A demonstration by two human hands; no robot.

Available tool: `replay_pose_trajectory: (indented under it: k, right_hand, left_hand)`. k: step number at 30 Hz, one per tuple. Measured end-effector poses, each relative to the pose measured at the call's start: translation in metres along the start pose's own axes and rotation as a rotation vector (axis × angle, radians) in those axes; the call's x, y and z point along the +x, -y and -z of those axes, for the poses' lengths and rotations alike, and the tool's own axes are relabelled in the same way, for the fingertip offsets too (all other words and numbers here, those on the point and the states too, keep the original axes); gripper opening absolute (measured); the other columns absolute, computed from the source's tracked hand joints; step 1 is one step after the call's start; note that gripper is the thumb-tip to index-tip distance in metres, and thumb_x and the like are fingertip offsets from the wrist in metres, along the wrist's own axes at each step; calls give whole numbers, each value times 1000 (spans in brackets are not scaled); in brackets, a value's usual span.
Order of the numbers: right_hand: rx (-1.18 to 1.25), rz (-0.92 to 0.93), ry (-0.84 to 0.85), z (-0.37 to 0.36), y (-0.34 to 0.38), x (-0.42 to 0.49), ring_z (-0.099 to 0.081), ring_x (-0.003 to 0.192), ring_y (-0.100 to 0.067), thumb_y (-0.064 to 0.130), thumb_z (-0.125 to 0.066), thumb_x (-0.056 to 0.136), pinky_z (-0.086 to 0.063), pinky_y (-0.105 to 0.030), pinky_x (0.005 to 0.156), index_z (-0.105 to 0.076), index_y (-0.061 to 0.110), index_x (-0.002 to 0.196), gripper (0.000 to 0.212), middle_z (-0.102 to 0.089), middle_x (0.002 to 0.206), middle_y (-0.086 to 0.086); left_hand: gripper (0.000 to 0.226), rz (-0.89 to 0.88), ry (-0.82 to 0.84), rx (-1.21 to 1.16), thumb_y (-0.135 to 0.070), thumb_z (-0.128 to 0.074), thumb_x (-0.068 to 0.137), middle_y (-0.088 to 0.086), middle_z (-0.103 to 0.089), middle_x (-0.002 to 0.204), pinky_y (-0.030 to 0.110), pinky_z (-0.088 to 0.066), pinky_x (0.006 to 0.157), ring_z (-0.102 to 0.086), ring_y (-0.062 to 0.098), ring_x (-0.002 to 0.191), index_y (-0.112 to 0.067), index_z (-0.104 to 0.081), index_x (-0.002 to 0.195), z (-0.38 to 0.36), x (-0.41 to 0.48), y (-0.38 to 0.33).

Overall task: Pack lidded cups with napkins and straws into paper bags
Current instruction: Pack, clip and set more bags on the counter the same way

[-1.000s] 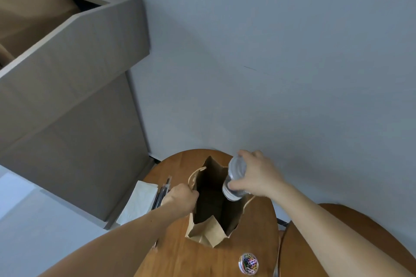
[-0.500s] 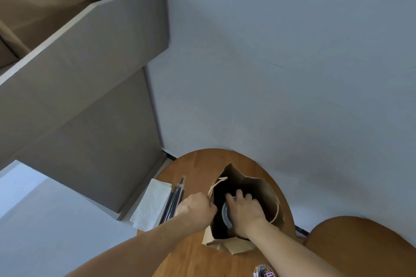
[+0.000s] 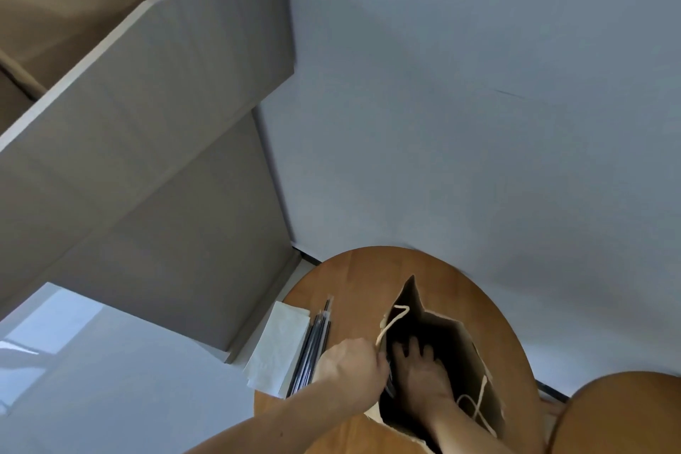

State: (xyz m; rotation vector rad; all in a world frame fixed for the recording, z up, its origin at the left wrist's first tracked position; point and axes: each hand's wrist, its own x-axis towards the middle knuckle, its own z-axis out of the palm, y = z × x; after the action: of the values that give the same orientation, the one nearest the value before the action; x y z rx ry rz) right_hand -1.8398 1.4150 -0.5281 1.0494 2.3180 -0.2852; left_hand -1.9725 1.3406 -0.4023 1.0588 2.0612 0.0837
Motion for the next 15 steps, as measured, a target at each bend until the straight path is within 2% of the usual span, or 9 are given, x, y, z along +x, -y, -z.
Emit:
replay_pose_trajectory:
  k: [6,9,11,12,14,15]
  right_hand:
    - [47,-17,55,15,-5,-16,-34,136,-39,48,-57,87,-34,-50,109,-10,26,152,83,-22,154,-16]
    - [26,-31,48,48,-6,-36,-36,133,-36,45,-60,85,-35,-49,107,-28,21,146,73,-32,149,-15]
    - [35,-17,1,77,-9,-51,-50,119,-30,42,-59,86,-44,-40,94,-45,21,133,54,-50,133,-10]
    - [74,-4,-42,91,-12,-60,-57,108,-26,41,-57,87,-47,-34,80,-51,22,124,42,-58,122,-6]
    - [157,10,-164,119,-19,-79,-60,80,-17,41,-52,90,-38,-25,55,-56,25,110,26,-61,102,3]
    - [181,4,-232,131,-23,-87,-56,72,-15,41,-49,92,-36,-25,50,-57,26,108,23,-61,99,5]
  left_hand:
    - [41,-26,0,-11,-45,-39,101,0,-68,82,32,-61,76,-70,14,76,-18,-68,93,4,-5,2]
    - [38,-46,14,7,-43,-42,99,-2,-65,77,32,-61,76,-70,14,75,-17,-68,90,9,-7,1]
    - [33,-66,34,22,-42,-45,97,-2,-67,79,31,-61,75,-69,14,74,-19,-68,92,14,-9,-1]
    - [30,-82,47,28,-41,-47,97,-2,-68,83,31,-61,76,-69,14,75,-19,-67,96,17,-10,-1]
    - [28,-107,63,54,-38,-48,95,-1,-69,90,31,-60,77,-68,14,77,-19,-66,103,25,-12,-2]
    - [28,-114,66,71,-37,-48,94,0,-69,91,30,-59,74,-66,15,77,-18,-66,102,30,-13,-2]
